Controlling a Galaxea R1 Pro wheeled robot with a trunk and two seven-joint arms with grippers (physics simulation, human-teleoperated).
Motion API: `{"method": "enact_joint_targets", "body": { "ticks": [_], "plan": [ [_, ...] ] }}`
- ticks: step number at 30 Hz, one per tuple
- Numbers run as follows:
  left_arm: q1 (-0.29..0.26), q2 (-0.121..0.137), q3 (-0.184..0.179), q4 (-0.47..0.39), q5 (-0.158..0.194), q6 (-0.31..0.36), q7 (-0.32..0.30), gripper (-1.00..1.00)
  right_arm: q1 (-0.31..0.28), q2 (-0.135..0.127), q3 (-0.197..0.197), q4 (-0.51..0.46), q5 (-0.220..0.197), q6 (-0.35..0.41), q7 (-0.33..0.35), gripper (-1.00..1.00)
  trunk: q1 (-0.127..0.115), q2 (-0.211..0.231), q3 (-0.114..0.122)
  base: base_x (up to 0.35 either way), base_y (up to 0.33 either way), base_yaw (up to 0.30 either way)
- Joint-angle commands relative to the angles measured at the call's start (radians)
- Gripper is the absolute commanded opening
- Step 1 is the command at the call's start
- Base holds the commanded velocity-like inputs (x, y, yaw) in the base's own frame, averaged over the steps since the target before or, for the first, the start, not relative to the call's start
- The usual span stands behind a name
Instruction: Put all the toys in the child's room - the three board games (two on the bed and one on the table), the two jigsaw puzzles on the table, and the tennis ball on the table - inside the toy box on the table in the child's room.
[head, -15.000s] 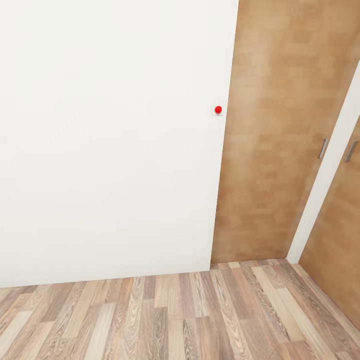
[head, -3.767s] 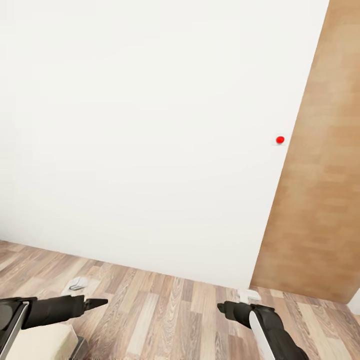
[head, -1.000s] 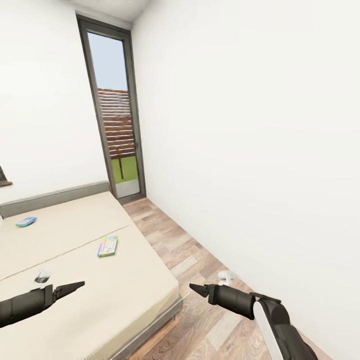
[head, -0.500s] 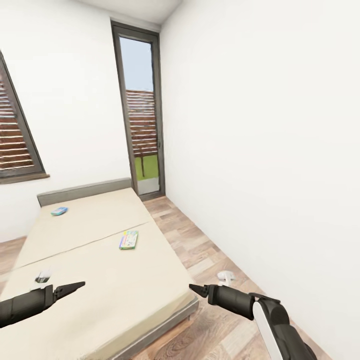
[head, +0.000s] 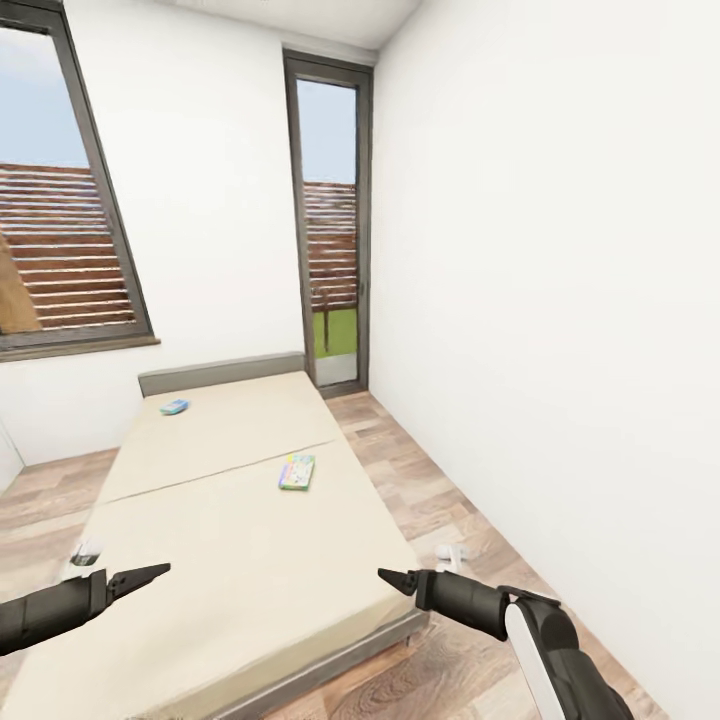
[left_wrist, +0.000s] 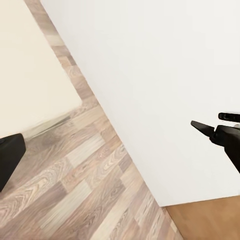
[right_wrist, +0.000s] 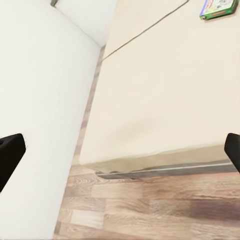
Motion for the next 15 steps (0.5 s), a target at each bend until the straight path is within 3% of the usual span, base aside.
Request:
{"method": "enact_joint_targets", "body": {
  "ticks": [1, 15],
  "plan": [
    [-0.001, 0.0, 0.0, 0.0, -0.001, 0.01, -0.004, 1.0, 0.0, 0.001, -0.003, 0.0, -0.002, 0.006, 0.003, 1.0, 0.0, -0.001, 0.0, 0.0, 0.0, 0.287],
    [-0.001, 0.0, 0.0, 0.0, -0.001, 0.01, -0.004, 1.0, 0.0, 0.002, -0.003, 0.001, -0.001, 0.006, 0.003, 1.0, 0.0, -0.001, 0.0, 0.0, 0.0, 0.286]
  ]
}}
